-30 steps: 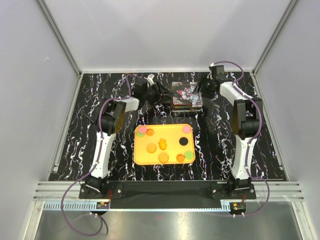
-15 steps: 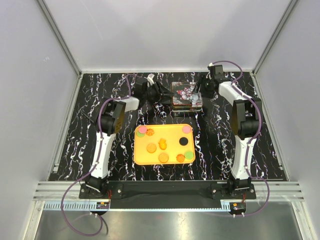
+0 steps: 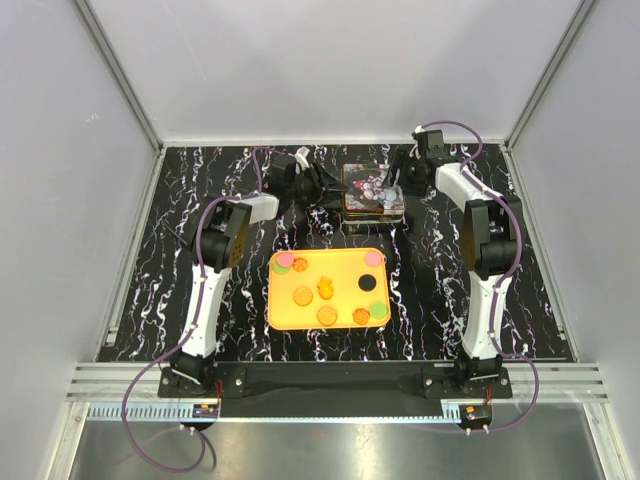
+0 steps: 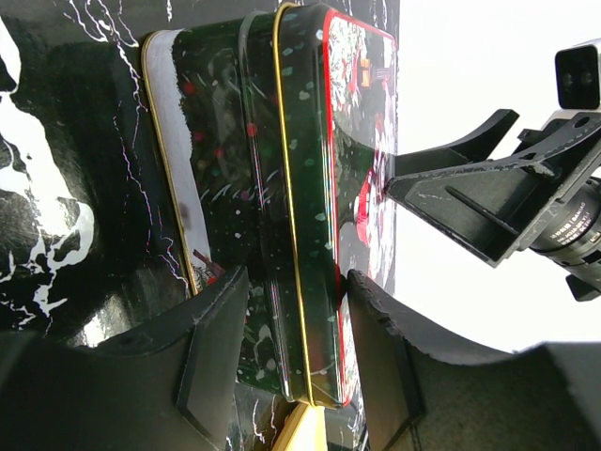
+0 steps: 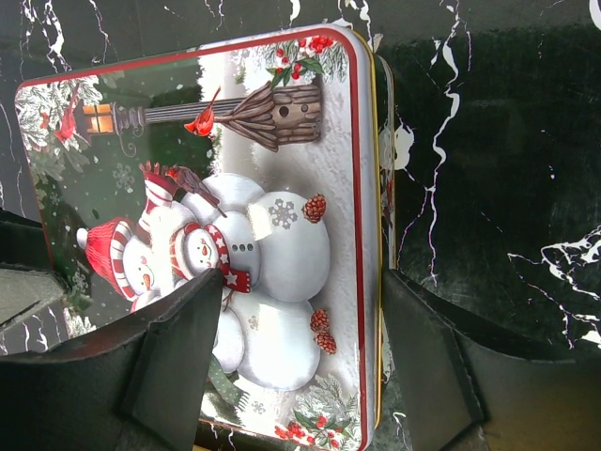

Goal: Pack the cookies

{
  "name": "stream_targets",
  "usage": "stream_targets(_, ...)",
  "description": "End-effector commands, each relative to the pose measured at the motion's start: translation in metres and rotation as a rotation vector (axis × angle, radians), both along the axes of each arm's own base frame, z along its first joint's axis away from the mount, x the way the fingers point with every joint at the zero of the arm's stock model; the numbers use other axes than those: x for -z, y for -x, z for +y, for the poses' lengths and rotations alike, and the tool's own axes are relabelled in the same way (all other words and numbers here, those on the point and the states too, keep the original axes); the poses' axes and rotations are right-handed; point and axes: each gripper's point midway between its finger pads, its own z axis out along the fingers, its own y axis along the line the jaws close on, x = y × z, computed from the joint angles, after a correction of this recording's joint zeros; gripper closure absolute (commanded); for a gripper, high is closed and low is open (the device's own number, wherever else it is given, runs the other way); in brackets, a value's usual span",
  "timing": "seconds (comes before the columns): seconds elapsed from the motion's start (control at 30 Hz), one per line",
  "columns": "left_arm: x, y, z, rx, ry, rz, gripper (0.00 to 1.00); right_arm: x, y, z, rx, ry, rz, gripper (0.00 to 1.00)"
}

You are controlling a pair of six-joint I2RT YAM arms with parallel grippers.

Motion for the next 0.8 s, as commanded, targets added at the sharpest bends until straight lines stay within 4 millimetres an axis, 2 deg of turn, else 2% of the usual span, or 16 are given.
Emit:
stream_targets(0.0, -0.036, 0.001, -0.008, 0.011, 0.001, -0.088, 0.49, -0.022, -0.005, 0.016, -0.037, 0.014, -0.054, 0.25)
stream_targets(0.77, -0.035, 0.005, -0.008, 0.025, -0.021, -0.090, 0.50, -0.043, -0.004, 0.014, -0.033, 0.020, -0.109, 0.28)
